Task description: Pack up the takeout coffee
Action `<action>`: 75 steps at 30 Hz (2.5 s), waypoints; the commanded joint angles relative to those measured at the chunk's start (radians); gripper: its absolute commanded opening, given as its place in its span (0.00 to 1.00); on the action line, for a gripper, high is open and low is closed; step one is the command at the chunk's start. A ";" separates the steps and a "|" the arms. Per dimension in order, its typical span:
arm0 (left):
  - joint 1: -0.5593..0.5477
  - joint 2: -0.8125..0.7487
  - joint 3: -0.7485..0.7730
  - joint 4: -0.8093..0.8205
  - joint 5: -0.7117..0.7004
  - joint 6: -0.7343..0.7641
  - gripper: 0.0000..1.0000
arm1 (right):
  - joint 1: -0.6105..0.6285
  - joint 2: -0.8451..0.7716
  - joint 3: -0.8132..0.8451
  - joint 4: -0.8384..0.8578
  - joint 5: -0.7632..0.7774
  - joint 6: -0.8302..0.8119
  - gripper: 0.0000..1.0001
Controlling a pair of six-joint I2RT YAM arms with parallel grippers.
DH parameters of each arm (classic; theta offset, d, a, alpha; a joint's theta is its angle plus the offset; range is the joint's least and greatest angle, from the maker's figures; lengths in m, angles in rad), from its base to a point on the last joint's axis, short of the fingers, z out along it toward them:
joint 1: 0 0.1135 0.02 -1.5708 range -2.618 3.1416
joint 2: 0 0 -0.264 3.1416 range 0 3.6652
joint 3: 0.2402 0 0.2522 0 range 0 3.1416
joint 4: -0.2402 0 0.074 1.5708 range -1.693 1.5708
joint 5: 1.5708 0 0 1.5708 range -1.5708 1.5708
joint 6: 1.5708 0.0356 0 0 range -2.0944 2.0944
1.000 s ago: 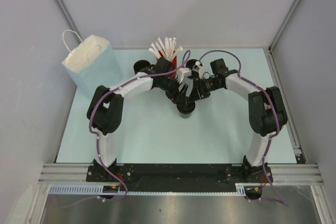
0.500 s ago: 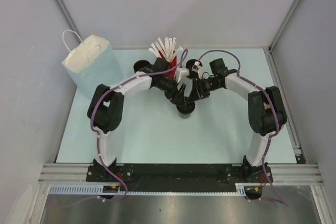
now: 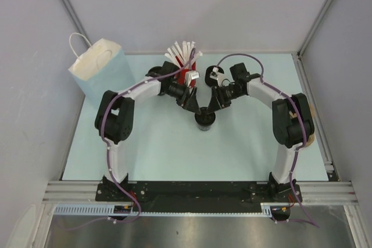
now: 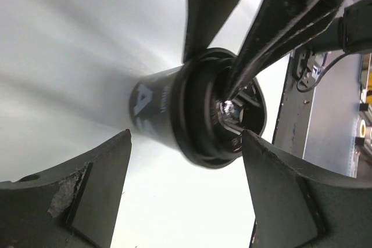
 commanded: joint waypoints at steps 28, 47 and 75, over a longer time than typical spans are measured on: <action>0.108 -0.060 -0.128 0.145 0.084 -0.075 0.70 | 0.036 0.185 0.242 -0.313 -0.046 -0.317 0.37; 0.076 -0.029 -0.122 0.077 0.080 -0.031 0.70 | 0.040 0.168 0.227 -0.278 -0.017 -0.291 0.37; 0.025 0.084 -0.106 -0.002 -0.143 0.016 0.46 | 0.063 0.162 0.199 -0.264 0.032 -0.316 0.36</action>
